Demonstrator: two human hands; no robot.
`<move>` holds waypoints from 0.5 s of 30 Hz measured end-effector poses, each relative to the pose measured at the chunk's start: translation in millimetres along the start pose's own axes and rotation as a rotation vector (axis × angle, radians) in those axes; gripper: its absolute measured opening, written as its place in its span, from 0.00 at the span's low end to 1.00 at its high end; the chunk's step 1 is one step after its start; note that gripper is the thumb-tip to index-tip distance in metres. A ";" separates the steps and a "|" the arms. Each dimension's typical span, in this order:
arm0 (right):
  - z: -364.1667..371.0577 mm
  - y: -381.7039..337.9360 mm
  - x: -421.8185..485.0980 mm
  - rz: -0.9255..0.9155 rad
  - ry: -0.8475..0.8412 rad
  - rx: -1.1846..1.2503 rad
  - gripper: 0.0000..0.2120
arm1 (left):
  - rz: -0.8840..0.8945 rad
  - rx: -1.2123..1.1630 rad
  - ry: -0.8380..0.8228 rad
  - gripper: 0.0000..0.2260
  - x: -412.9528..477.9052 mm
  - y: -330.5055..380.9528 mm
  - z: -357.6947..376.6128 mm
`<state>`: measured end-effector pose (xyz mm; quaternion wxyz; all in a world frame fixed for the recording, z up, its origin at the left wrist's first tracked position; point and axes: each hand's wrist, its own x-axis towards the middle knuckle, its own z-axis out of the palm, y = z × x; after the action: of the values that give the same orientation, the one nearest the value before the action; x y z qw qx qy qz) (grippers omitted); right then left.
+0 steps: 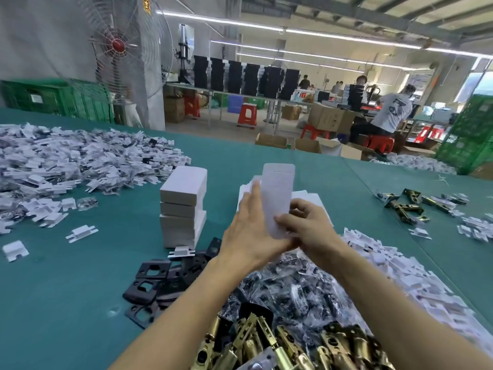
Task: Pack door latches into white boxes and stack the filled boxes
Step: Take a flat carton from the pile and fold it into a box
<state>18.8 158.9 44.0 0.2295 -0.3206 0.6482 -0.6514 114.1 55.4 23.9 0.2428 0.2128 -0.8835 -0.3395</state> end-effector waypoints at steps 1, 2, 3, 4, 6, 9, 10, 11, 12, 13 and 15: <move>3.8 -3.9 -9.1 -0.018 -0.083 0.005 0.05 | 0.000 -0.045 0.018 0.57 -2.9 1.9 -1.5; 6.9 -7.7 -17.7 -0.038 -0.161 0.010 0.05 | 0.001 -0.115 0.034 0.55 -6.6 3.1 -4.1; 9.3 -11.5 -24.9 -0.065 -0.217 0.007 0.08 | 0.002 -0.234 0.043 0.54 -10.0 2.4 -7.5; 10.5 -14.6 -30.1 -0.099 -0.245 -0.016 0.12 | -0.002 -0.400 0.030 0.54 -13.7 0.9 -11.5; 11.0 -20.5 -36.0 -0.196 -0.201 -0.141 0.19 | -0.010 -0.717 -0.081 0.53 -22.8 1.5 -19.6; 9.3 -30.2 -40.0 -0.341 -0.129 -0.319 0.21 | 0.067 -0.911 -0.309 0.48 -36.0 5.4 -33.0; 9.2 -33.3 -41.4 -0.374 -0.137 -0.357 0.20 | 0.115 -0.932 -0.392 0.45 -40.6 5.6 -38.9; 9.0 -35.6 -42.8 -0.406 -0.151 -0.402 0.19 | 0.158 -0.947 -0.478 0.42 -45.4 4.3 -44.6; 8.9 -36.9 -43.8 -0.436 -0.162 -0.462 0.19 | 0.178 -0.965 -0.554 0.38 -49.9 2.5 -50.5; 9.0 -36.8 -44.7 -0.466 -0.167 -0.536 0.20 | 0.174 -0.998 -0.589 0.35 -54.1 0.5 -55.7; 9.4 -35.9 -46.7 -0.512 -0.157 -0.672 0.23 | 0.106 -1.105 -0.545 0.34 -59.9 -2.6 -59.7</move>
<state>61.9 187.7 73.5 -0.0082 -0.5766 0.7044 -0.4138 196.3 56.5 43.9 0.0991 -0.0829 -0.6167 -0.7765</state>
